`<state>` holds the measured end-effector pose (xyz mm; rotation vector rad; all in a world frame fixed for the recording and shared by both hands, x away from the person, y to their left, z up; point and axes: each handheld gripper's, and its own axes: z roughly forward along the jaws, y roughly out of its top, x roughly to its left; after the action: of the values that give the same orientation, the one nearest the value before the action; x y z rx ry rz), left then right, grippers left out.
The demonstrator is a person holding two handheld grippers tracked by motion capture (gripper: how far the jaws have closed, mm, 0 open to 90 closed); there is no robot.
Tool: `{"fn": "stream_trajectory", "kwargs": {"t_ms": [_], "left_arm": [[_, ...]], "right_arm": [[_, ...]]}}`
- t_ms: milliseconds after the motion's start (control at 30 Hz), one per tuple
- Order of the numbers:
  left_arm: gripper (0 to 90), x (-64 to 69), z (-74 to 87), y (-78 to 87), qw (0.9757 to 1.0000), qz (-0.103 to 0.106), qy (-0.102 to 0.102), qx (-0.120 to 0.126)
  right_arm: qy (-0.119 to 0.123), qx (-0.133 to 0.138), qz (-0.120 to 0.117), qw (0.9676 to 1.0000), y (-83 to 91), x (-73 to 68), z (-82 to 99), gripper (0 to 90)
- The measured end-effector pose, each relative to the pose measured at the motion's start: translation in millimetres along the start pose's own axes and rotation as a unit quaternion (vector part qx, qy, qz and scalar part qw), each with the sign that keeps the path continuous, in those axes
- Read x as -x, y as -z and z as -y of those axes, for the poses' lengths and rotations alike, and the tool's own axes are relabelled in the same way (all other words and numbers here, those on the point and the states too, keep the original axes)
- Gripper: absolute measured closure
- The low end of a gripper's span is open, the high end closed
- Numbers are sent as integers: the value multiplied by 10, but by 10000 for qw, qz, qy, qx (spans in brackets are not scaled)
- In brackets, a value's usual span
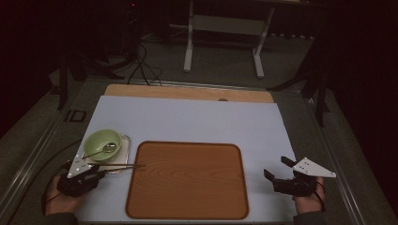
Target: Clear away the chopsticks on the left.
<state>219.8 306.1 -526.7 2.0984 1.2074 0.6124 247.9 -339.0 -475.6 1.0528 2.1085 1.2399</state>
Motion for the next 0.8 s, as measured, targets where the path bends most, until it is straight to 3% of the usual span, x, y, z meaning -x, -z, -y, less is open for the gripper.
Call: {"fn": "stream_trajectory", "kwargs": {"t_ms": [400, 800], "left_arm": [[841, 49, -54, -10, 9998, 157, -74, -56], [855, 115, -141, -20, 9997, 206, 35, -108]], "right_arm": [[11, -31, -49, 10000, -9, -5, 0, 139], [6, -18, -52, 10000, -4, -1, 0, 139]]}}
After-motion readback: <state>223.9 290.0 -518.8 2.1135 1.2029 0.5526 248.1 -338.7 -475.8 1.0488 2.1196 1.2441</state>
